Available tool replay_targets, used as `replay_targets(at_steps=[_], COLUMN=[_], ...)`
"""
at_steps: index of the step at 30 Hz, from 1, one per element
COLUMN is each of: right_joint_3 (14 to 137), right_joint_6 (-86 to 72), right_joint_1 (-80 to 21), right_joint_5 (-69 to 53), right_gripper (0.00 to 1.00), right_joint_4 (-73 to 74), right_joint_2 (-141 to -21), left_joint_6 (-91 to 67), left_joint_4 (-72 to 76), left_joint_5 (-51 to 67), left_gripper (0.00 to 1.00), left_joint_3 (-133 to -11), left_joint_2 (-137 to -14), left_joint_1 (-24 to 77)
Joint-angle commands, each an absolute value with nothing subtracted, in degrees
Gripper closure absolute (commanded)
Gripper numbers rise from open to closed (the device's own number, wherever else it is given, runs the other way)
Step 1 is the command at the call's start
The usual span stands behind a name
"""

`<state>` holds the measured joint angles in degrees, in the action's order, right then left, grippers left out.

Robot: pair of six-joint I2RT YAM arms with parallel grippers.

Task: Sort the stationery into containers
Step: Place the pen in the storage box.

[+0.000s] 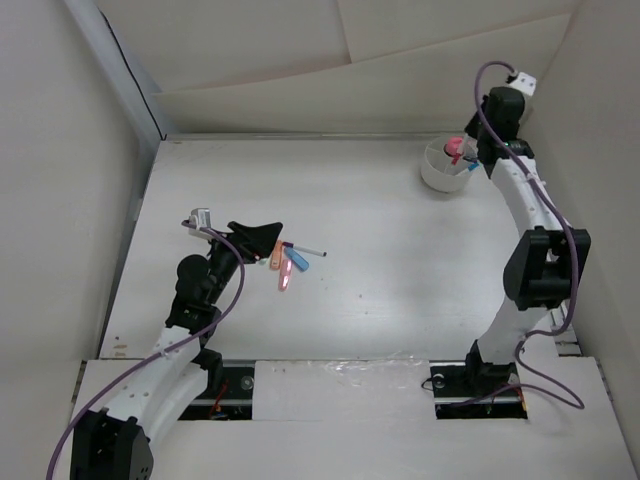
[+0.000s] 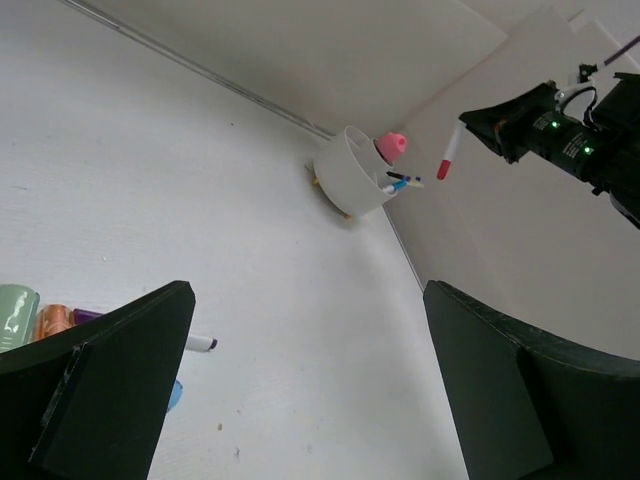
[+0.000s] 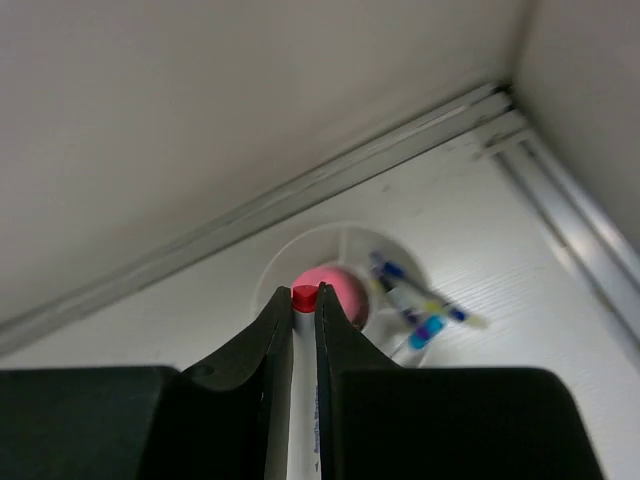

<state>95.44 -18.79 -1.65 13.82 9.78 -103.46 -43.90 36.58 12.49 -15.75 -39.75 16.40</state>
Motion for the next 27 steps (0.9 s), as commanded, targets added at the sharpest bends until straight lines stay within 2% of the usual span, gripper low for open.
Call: replay_targets(at_steps=[1, 9, 17, 27], right_joint_3=[94.39, 98.79, 93.87, 92.64], right_joint_6=[-21.01, -19.95, -17.32, -10.81], right_joint_1=[1.22, 3.96, 2.29, -1.85], right_joint_5=[19.23, 27.33, 34.44, 41.48], right_gripper=[1.00, 1.00, 1.00, 1.00], right_joint_4=[4.14, -4.03, -14.14, -19.51], right_joint_2=[-103.44, -112.23, -113.47, -115.84], left_joint_6=[-44.21, -44.74, -44.74, -44.74], left_joint_4=[40.16, 43.15, 44.82, 44.82], left_joint_5=[13.45, 13.45, 13.45, 13.45], left_gripper=[0.00, 0.00, 0.00, 0.00], left_joint_3=[-15.47, -14.94, -14.94, -14.94], left_joint_2=[-40.16, -42.97, -44.82, -44.82], left_joint_1=[16.44, 16.44, 16.44, 16.44])
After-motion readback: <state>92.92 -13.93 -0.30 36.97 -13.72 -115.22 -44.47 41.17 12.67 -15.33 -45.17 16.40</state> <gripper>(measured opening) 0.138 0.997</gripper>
